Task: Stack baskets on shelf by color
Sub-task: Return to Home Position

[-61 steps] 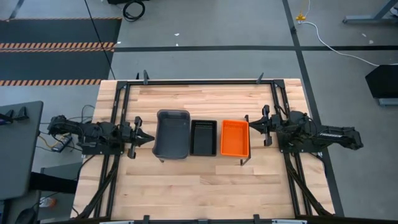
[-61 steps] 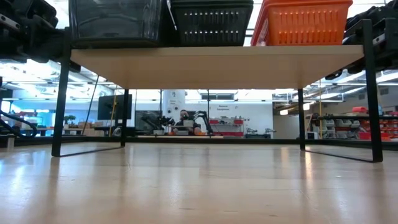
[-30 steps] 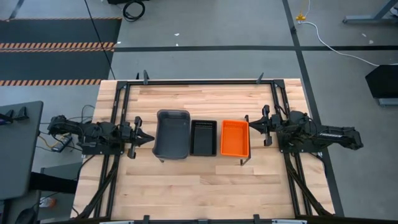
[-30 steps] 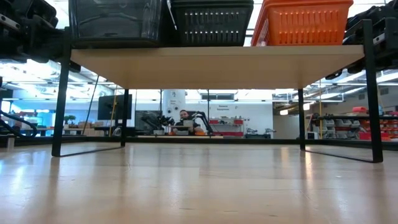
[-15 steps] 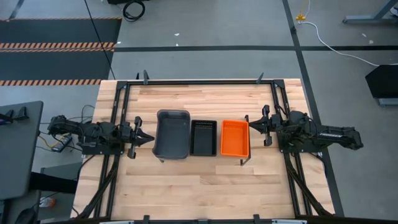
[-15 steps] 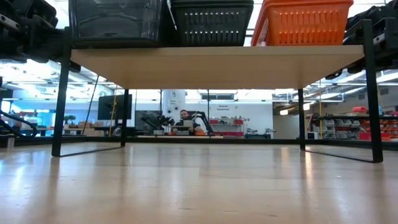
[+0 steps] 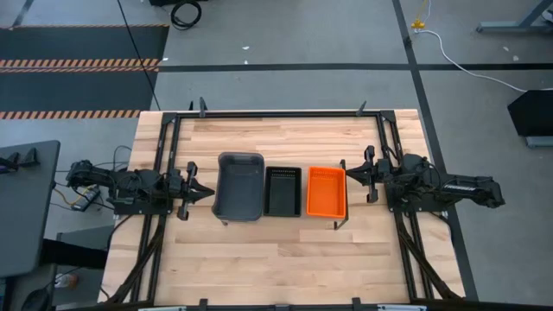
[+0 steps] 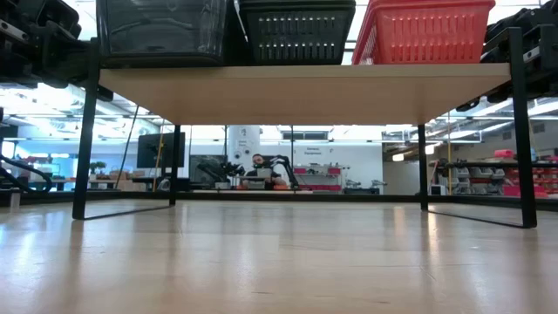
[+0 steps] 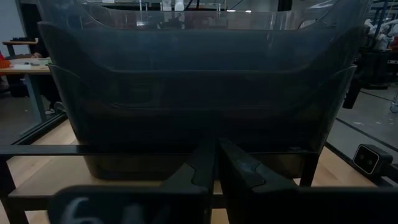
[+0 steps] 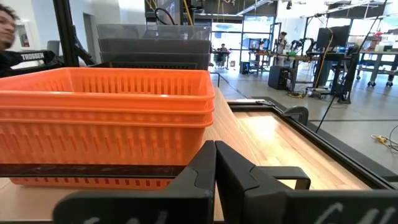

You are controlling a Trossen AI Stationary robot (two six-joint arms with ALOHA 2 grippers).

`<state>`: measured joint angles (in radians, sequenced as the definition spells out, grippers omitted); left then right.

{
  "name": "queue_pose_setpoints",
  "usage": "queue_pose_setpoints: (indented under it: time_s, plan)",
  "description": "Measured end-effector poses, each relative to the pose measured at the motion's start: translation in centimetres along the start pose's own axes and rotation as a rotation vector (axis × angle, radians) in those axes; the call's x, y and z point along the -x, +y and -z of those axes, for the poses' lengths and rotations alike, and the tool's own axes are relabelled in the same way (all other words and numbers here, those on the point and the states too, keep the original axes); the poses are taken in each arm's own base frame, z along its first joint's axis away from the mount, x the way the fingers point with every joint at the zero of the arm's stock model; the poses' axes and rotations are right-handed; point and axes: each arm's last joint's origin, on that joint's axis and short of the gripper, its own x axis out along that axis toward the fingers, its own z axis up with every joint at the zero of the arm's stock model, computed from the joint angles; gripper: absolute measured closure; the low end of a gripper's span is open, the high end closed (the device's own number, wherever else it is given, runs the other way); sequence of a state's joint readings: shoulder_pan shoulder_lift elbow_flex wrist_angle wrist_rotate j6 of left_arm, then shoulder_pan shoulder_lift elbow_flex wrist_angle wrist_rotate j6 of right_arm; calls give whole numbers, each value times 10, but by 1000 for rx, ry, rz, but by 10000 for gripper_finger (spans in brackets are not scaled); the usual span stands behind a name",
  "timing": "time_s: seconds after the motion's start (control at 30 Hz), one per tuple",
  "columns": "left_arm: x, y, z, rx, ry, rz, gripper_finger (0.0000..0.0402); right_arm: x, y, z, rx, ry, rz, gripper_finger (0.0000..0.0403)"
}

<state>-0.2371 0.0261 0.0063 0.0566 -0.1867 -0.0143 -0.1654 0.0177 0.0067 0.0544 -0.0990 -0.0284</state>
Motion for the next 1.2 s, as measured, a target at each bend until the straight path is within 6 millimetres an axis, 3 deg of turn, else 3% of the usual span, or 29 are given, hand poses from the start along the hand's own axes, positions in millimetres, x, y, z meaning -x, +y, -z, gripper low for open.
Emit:
queue_pose_setpoints:
  time_s: [1.2]
  plan:
    - [0, 0, 0, 0, 0, 0, 372, 0, 0, 0, 0, 0, 0, 391]
